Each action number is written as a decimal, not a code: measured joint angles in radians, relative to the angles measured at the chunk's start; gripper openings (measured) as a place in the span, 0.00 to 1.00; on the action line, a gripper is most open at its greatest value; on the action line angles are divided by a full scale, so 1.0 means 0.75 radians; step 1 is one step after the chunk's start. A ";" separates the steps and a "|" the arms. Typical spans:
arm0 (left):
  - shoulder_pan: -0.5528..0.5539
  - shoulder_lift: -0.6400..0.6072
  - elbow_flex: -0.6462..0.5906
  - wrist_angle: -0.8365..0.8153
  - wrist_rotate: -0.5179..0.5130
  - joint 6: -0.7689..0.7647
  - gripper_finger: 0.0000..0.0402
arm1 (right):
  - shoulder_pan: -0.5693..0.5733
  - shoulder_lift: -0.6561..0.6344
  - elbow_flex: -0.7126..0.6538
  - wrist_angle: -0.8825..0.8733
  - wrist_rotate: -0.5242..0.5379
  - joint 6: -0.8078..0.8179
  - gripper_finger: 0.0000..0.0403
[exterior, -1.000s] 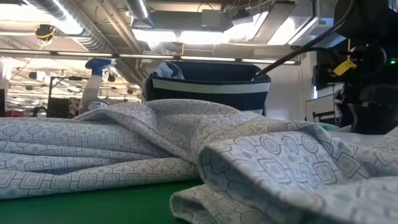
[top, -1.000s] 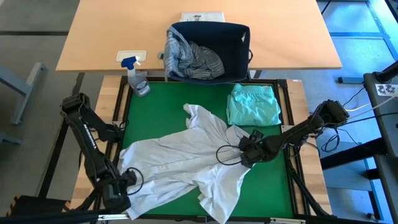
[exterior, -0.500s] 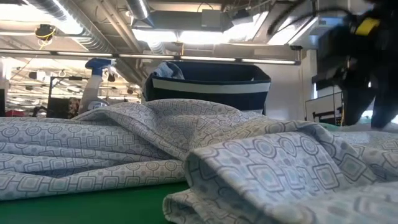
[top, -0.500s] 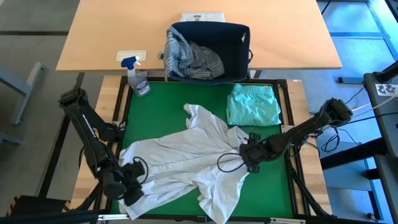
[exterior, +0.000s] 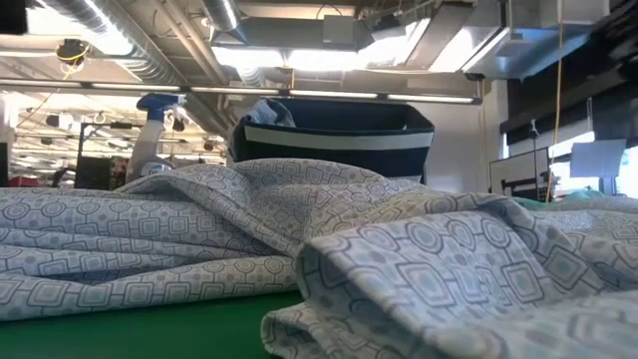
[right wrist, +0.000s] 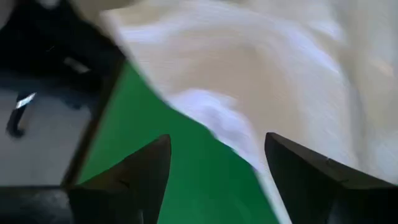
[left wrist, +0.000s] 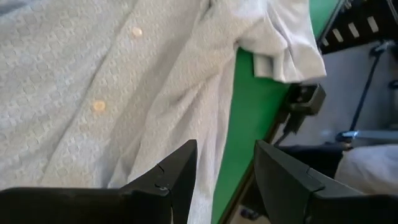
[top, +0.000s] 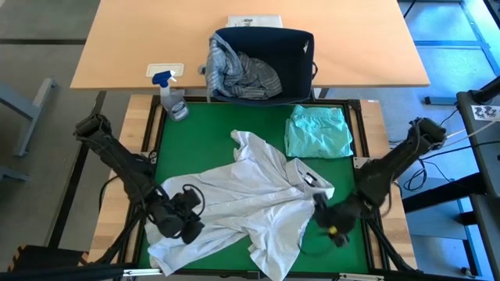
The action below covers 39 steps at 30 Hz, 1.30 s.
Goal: Fold laundry
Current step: Fold the white polo shirt
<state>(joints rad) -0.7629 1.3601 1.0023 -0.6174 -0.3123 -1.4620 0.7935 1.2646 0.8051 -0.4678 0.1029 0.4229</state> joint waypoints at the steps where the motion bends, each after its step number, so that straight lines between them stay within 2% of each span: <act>1: 0.011 0.004 0.000 0.002 -0.001 0.000 0.38 | 0.033 0.021 0.000 0.045 0.002 -0.044 0.65; 6: 0.050 0.013 0.000 0.023 -0.017 0.004 0.38 | 0.136 0.154 0.000 0.253 0.119 -0.262 0.65; 9: 0.064 0.013 0.000 0.050 -0.036 0.074 0.38 | 0.158 0.249 0.000 0.386 0.143 -0.336 0.65; 15: 0.098 0.013 0.000 0.218 -0.042 0.431 0.38 | 0.156 0.391 0.000 0.671 0.117 -0.312 0.65; 19: 0.136 0.058 0.000 0.382 -0.032 0.675 0.38 | 0.155 0.451 0.061 0.687 0.183 -0.242 0.65; 23: 0.185 0.178 0.000 0.602 0.085 0.923 0.38 | 0.155 0.507 0.137 0.615 0.208 -0.193 0.65; 27: 0.218 0.332 0.000 0.772 0.142 1.107 0.38 | 0.154 0.552 0.204 0.518 0.241 -0.102 0.65; 34: 0.240 0.630 0.164 0.819 0.267 1.387 0.38 | 0.154 0.597 0.226 0.481 0.270 0.071 0.65; 39: 0.241 0.834 0.308 0.812 0.286 1.540 0.38 | 0.154 0.629 0.226 0.479 0.268 0.159 0.65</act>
<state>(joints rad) -0.5823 1.9853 1.2337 -0.0087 -0.0980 -0.3072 0.9092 1.7366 0.9749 -0.1083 0.3041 0.5425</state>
